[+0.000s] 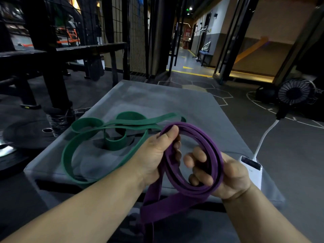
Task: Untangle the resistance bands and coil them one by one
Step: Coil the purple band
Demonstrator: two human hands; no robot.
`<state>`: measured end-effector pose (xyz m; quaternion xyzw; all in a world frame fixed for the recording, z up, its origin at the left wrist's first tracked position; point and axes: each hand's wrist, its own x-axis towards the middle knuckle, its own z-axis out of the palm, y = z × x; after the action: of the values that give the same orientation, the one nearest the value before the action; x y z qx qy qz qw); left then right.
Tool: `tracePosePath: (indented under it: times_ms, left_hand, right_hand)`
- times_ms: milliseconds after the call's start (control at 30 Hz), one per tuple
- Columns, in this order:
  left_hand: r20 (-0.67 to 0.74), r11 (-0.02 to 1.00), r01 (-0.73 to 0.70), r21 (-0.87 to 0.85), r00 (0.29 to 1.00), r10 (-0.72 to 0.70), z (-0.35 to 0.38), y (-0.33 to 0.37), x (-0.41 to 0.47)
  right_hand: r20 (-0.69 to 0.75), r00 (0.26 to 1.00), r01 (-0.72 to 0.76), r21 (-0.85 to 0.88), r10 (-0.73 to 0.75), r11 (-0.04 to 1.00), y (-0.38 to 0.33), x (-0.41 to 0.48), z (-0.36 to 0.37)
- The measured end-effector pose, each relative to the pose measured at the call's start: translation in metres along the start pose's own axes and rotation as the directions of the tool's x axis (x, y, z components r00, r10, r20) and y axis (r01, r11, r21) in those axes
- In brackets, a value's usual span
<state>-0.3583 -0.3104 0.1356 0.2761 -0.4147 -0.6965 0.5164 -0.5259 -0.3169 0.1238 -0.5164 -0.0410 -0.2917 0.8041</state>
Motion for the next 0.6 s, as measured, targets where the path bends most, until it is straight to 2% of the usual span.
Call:
tracePosePath:
  times_ms: [133, 233, 300, 467, 533, 600]
  left_hand:
    - [0.078, 0.996, 0.07, -0.059, 0.995, -0.066, -0.007, -0.002, 0.0]
    - [0.196, 0.985, 0.164, 0.062, 0.965, -0.173, -0.015, -0.005, 0.001]
    - [0.259, 0.979, 0.168, 0.12, 0.946, -0.194, -0.016, -0.006, -0.001]
    - [0.179, 0.978, 0.207, 0.017, 0.962, -0.207, -0.017, -0.004, 0.003]
    - [0.142, 0.978, 0.207, -0.008, 0.969, -0.203, -0.018, -0.002, 0.006]
    - [0.169, 0.978, 0.207, 0.003, 0.964, -0.204, -0.018, -0.005, 0.006]
  right_hand:
    - [-0.084, 0.993, 0.082, -0.001, -0.082, 0.997, -0.002, 0.001, -0.002]
    - [-0.177, 0.978, 0.12, 0.049, -0.11, 0.992, -0.012, -0.001, -0.005]
    - [-0.169, 0.978, 0.123, 0.009, -0.12, 0.992, -0.016, -0.002, -0.006]
    - [-0.086, 0.99, 0.104, -0.063, -0.109, 0.993, -0.015, 0.0, -0.003]
    - [-0.07, 0.993, 0.098, -0.029, -0.1, 0.995, -0.013, 0.003, -0.003]
    - [-0.094, 0.99, 0.105, 0.006, -0.104, 0.994, -0.013, 0.005, -0.003]
